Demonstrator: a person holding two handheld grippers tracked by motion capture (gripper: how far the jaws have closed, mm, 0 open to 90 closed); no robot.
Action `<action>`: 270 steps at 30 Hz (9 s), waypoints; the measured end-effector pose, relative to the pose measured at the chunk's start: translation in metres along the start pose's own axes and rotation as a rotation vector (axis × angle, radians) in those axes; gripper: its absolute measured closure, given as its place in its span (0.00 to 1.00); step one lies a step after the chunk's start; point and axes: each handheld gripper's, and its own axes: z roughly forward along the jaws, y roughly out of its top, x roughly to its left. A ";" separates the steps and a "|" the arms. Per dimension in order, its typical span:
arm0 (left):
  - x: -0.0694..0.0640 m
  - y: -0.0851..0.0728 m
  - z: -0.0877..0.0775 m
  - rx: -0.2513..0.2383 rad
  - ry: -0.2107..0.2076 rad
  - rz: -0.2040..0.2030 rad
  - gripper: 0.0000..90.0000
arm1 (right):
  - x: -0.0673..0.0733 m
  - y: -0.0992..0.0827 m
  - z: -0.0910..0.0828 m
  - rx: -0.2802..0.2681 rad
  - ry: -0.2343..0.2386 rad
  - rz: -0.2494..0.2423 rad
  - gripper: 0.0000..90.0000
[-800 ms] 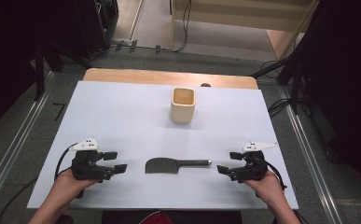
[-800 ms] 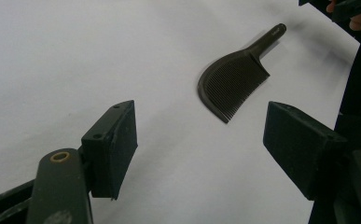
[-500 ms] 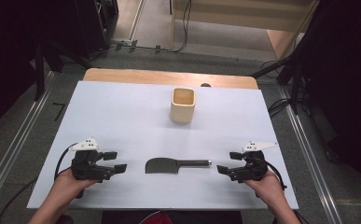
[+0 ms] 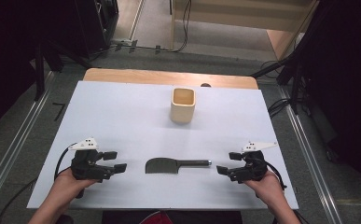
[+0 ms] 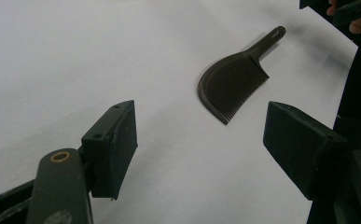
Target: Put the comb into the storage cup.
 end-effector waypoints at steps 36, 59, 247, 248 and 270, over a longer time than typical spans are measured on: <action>0.001 0.001 -0.001 -0.008 0.001 -0.011 0.30 | 0.032 0.034 0.010 -0.030 0.055 -0.078 0.17; 0.001 0.001 -0.001 -0.009 -0.002 -0.010 0.30 | 0.065 0.072 0.046 0.017 0.113 -0.112 0.19; -0.003 0.002 0.004 0.021 -0.034 0.001 0.30 | 0.001 0.009 -0.001 0.015 0.028 0.016 0.25; -0.003 0.002 0.004 0.021 -0.034 0.001 0.30 | 0.002 0.010 -0.002 0.011 0.032 0.019 0.25; -0.003 0.002 0.004 0.025 -0.035 -0.011 0.30 | 0.030 0.039 0.008 -0.013 0.020 0.010 0.22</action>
